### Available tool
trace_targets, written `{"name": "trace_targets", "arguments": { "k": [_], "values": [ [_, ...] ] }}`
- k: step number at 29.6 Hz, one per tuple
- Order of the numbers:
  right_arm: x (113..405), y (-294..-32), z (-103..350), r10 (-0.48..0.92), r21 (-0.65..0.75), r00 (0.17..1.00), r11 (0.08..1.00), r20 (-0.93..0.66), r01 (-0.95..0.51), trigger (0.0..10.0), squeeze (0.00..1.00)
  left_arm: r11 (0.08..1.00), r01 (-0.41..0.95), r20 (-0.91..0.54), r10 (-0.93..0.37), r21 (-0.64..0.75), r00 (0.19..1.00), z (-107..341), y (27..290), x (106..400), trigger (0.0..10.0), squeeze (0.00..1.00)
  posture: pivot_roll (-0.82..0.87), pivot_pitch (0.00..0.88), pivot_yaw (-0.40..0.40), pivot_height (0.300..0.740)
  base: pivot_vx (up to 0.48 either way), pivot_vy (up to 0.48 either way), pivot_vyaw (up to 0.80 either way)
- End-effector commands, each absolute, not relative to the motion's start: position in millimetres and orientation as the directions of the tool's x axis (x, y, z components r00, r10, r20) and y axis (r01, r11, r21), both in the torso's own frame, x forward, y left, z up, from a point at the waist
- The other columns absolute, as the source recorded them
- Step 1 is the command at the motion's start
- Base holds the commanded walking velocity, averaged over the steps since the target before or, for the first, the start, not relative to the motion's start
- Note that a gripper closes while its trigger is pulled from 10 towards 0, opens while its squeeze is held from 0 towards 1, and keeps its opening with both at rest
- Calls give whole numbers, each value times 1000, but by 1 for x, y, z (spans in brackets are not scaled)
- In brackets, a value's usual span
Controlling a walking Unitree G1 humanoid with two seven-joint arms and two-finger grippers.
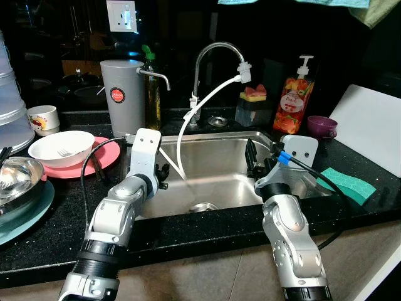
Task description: Kitchen organization
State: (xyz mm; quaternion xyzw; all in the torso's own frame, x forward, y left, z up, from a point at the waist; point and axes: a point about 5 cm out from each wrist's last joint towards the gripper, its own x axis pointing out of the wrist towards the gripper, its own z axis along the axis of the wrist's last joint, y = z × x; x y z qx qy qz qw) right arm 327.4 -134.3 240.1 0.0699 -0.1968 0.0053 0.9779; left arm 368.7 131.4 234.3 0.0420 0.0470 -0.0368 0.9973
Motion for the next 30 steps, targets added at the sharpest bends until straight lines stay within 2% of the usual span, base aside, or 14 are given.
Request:
{"name": "trace_targets", "arguments": {
  "k": [1,2,3,4,5,9,11,14,20,21,22,23,24,30],
  "values": [
    [328,-133,243,-13,129,917,991,399,-42,10000,0,998,15,-19,-14,61,1000,256,139,370,10000,0,155,3,-48,740,0,0,0],
    [328,-133,243,-13,129,917,991,400,-42,10000,0,999,8,32,-9,44,999,263,143,370,10000,0,155,3,-48,740,0,0,0],
    [328,-133,243,-12,130,917,991,400,-44,10000,0,972,4,112,-31,234,993,270,150,369,10000,0,155,3,-48,740,0,0,0],
    [328,-133,243,-12,130,917,991,400,-44,10000,0,972,4,112,-31,234,993,270,150,369,10000,0,155,3,-48,740,0,0,0],
    [328,-133,243,-10,131,917,990,400,-46,10000,0,871,-57,103,8,487,995,265,162,372,10000,0,155,3,-48,740,0,0,0],
    [328,-132,243,-9,131,917,990,400,-48,10000,0,762,-122,110,67,636,992,264,176,372,10000,0,155,3,-48,740,0,0,0],
    [328,-132,243,-9,132,916,990,400,-48,10000,0,578,-179,121,138,796,983,264,202,367,10000,0,155,3,-48,740,0,0,0],
    [328,-133,242,-12,134,917,990,398,-45,10000,0,477,-201,107,217,856,970,262,228,359,10000,0,172,4,-50,740,0,0,0],
    [329,-133,241,-10,133,918,990,396,-47,10000,0,457,-192,83,247,869,966,260,240,356,10000,0,175,7,-55,740,0,0,0],
    [329,-132,241,-8,133,918,990,396,-49,10000,0,450,-190,76,260,873,963,260,246,356,10000,212,175,7,-57,740,0,0,0],
    [329,-132,241,-6,133,918,990,396,-51,10000,0,453,-190,68,271,871,960,260,250,356,10000,1000,175,7,-59,740,0,0,0],
    [329,-132,241,-6,133,918,990,396,-51,10000,0,453,-190,68,271,871,960,260,250,356,10000,1000,175,7,-59,740,0,0,0],
    [330,-132,242,-3,132,918,990,397,-54,10000,0,528,-163,17,271,833,962,257,253,359,10000,0,175,8,-61,740,0,0,0],
    [330,-132,242,-2,131,918,990,396,-55,10000,0,575,-142,-12,256,806,967,256,251,363,10000,0,175,8,-64,740,0,0,0]
  ]
}}
